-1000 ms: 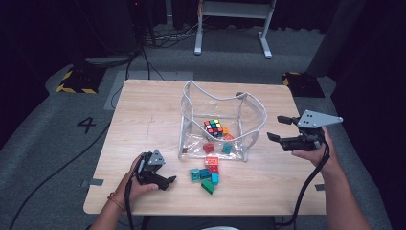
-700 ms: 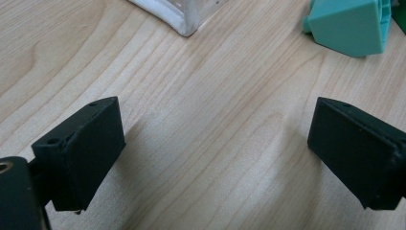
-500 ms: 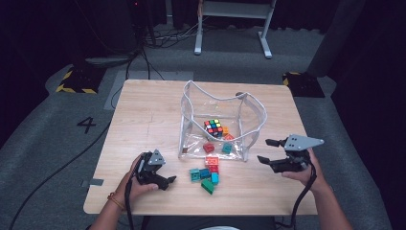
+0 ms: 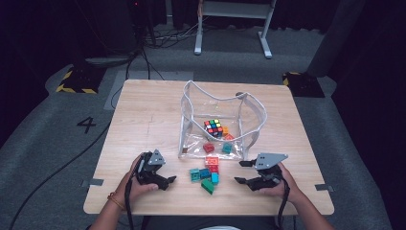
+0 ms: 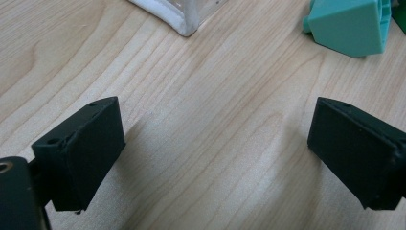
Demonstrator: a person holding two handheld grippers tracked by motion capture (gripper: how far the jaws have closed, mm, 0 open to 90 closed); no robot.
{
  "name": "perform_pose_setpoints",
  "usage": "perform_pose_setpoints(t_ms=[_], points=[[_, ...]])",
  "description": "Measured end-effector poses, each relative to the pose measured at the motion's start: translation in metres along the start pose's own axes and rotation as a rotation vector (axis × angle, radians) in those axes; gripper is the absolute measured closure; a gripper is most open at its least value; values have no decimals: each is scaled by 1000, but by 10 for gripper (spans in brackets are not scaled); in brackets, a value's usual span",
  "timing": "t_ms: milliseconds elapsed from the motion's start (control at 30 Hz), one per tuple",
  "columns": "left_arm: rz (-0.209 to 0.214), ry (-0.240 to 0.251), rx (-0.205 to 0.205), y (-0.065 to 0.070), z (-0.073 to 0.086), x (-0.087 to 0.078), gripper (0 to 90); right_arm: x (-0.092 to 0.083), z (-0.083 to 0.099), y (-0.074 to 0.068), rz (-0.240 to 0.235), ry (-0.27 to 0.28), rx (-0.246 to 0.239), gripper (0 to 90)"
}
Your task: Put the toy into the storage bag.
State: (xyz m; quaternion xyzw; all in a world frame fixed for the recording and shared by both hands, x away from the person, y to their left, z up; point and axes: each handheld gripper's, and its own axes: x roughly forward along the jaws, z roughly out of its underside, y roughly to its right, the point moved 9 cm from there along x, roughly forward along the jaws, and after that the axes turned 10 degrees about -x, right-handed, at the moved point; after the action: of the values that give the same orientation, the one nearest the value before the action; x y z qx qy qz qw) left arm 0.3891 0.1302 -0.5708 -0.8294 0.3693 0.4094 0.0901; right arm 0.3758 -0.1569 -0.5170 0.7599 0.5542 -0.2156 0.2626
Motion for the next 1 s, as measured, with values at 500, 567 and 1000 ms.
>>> perform_pose_setpoints(t_ms=[500,567,1000], points=[[0,-1,3,0,0,0,55,54,-17,-22,-112,-82,-132,440],[0,0,0,0,0,0,55,58,-19,-23,-122,-82,-163,440],[0,-1,2,0,0,0,55,68,-25,-23,-111,-96,-169,460]])
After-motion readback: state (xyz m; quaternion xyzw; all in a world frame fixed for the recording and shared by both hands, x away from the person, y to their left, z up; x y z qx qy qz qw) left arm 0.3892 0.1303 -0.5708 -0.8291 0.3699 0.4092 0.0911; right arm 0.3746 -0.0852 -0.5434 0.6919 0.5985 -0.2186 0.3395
